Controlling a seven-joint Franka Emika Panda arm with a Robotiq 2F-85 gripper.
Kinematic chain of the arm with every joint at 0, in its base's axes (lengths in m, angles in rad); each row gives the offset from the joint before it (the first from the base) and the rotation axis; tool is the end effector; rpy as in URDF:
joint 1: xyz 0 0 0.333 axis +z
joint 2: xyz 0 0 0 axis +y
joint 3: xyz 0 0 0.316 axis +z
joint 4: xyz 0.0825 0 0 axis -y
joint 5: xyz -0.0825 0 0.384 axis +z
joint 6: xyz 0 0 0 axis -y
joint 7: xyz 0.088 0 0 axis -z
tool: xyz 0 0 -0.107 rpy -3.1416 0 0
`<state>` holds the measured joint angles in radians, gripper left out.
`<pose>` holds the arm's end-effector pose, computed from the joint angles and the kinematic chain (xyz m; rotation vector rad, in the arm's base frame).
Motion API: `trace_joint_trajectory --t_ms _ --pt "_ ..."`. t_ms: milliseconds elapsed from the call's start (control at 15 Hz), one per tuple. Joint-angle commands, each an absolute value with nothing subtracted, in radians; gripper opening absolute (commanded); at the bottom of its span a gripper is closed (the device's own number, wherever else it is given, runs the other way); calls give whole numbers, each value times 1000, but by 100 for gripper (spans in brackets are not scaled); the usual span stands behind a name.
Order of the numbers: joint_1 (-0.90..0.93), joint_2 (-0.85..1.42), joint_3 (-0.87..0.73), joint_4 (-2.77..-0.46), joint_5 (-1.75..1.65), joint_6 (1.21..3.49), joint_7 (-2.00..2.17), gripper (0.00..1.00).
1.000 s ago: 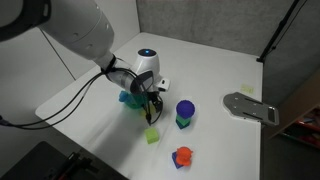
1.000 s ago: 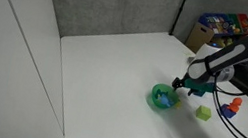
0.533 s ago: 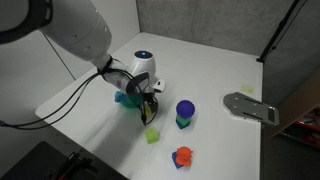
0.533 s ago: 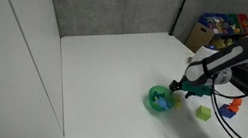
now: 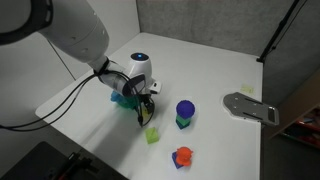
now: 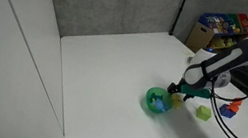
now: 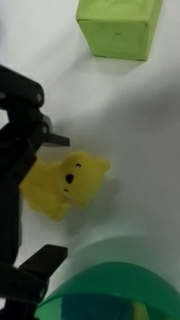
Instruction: Pick up the yellow toy, then place it in the bowl
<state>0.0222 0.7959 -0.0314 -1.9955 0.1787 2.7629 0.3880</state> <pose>0.5771 -0.0136 0.0534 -2.9869 0.8509 0.0524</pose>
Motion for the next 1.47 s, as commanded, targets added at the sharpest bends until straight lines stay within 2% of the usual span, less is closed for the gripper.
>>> trace_joint_trajectory --t_ms 0,400,467,533,600,867,933,1000,1200,1400 --pt "25 800 -45 -2006 198 2814 366 100" --pt "29 835 -65 -1990 196 2847 372 100" --pt "29 838 -67 -1991 196 2850 372 75" --pt "30 840 -67 -1991 196 2854 372 72" --pt "31 842 -69 -1991 196 2861 372 64" --pt "39 831 -72 -1987 196 2862 375 26" --pt "38 824 -75 -1989 196 2859 375 20" --pt "37 820 -75 -1989 197 2858 376 19" --pt "40 797 -84 -1992 198 2848 382 0" --pt "51 757 -89 -2004 196 2847 387 2"
